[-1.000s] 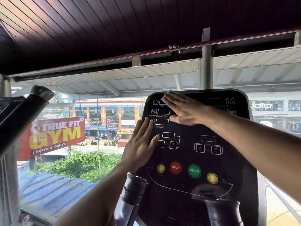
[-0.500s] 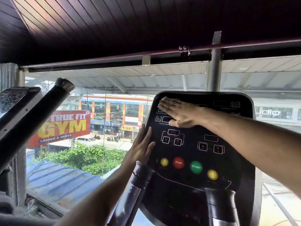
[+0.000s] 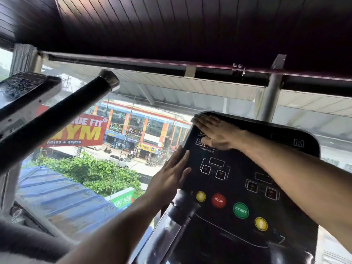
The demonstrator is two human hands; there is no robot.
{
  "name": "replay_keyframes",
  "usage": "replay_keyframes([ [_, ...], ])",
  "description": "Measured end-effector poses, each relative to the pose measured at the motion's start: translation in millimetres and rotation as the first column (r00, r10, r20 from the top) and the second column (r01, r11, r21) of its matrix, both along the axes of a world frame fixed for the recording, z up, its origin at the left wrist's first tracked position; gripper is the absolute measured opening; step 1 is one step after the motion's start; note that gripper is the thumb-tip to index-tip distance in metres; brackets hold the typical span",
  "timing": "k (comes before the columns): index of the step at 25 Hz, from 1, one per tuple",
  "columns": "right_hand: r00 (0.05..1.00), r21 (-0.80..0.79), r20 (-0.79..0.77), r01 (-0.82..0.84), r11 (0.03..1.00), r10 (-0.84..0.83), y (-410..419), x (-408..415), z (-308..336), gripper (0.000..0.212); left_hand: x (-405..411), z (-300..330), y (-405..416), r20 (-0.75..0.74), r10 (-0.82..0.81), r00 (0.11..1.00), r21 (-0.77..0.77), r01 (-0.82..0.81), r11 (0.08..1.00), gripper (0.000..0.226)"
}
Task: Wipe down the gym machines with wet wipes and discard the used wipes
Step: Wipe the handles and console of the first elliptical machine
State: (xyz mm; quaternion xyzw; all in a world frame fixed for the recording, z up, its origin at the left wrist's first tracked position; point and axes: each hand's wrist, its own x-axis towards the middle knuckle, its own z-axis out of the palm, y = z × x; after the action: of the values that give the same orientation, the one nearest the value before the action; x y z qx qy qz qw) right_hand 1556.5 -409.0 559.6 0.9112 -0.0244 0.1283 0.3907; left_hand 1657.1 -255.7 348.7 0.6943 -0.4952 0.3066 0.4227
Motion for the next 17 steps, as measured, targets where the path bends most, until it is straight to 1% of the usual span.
replay_keyframes([
  [2, 0.997, 0.065, 0.036, 0.067, 0.996, -0.069, 0.7, 9.7, 14.4, 0.074, 0.7, 0.1, -1.2, -0.006, 0.003, 1.0, 0.018, -0.003, 1.0, 0.064],
  [3, 0.997, 0.051, 0.016, 0.075, 0.996, -0.076, 3.9, 13.5, 16.8, 0.074, -0.4, 0.6, -0.9, -0.014, 0.012, 1.0, 0.029, -0.012, 0.999, 0.065],
  [5, 0.996, 0.034, -0.083, 0.047, 0.998, -0.044, 6.8, 17.0, 20.2, 0.071, -3.2, 2.2, -0.4, -0.02, 0.032, 0.999, 0.051, -0.031, 0.998, 0.064],
  [7, 0.99, 0.089, -0.139, 0.026, 0.996, -0.014, 9.8, 14.0, 31.6, 0.065, -5.8, 5.1, 2.8, -0.005, 0.074, 0.997, 0.062, -0.073, 0.995, 0.06],
  [9, 0.997, 0.216, -0.072, 0.03, 0.976, -0.015, 10.8, 13.7, 48.9, 0.054, -9.1, 7.8, 7.3, -0.011, 0.094, 0.996, 0.069, -0.093, 0.993, 0.057],
  [10, 0.999, 0.256, -0.029, 0.031, 0.966, -0.025, 14.5, 14.0, 52.6, 0.049, -11.1, 8.8, 9.0, -0.018, 0.096, 0.995, 0.07, -0.094, 0.993, 0.057],
  [11, 1.0, 0.245, -0.015, 0.018, 0.969, -0.014, 20.4, 13.3, 50.2, 0.047, -11.9, 9.1, 10.1, -0.018, 0.098, 0.995, 0.066, -0.097, 0.993, 0.057],
  [12, 0.999, 0.218, -0.047, -0.009, 0.976, 0.02, 27.9, 11.5, 41.8, 0.046, -13.5, 9.3, 10.8, -0.015, 0.1, 0.995, 0.066, -0.099, 0.993, 0.058],
  [13, 0.992, 0.183, -0.112, -0.034, 0.982, 0.056, 33.3, 11.0, 30.1, 0.049, -14.8, 9.2, 11.0, -0.012, 0.102, 0.995, 0.068, -0.101, 0.993, 0.059],
  [14, 0.979, 0.154, -0.181, -0.06, 0.986, 0.088, 36.3, 10.3, 19.4, 0.054, -14.5, 9.4, 10.6, -0.009, 0.102, 0.995, 0.064, -0.101, 0.993, 0.061],
  [15, 0.972, 0.144, -0.215, -0.067, 0.987, 0.098, 36.3, 10.8, 13.9, 0.058, -14.0, 9.0, 10.8, -0.008, 0.1, 0.995, 0.059, -0.1, 0.993, 0.061],
  [16, 0.979, 0.169, -0.184, -0.058, 0.984, 0.089, 33.8, 12.4, 16.3, 0.06, -13.7, 8.8, 10.9, -0.005, 0.1, 0.995, 0.056, -0.1, 0.993, 0.061],
  [17, 0.991, 0.195, -0.104, -0.058, 0.979, 0.08, 30.3, 14.3, 23.2, 0.06, -14.2, 8.8, 11.6, 0.002, 0.106, 0.994, 0.05, -0.106, 0.993, 0.061],
])
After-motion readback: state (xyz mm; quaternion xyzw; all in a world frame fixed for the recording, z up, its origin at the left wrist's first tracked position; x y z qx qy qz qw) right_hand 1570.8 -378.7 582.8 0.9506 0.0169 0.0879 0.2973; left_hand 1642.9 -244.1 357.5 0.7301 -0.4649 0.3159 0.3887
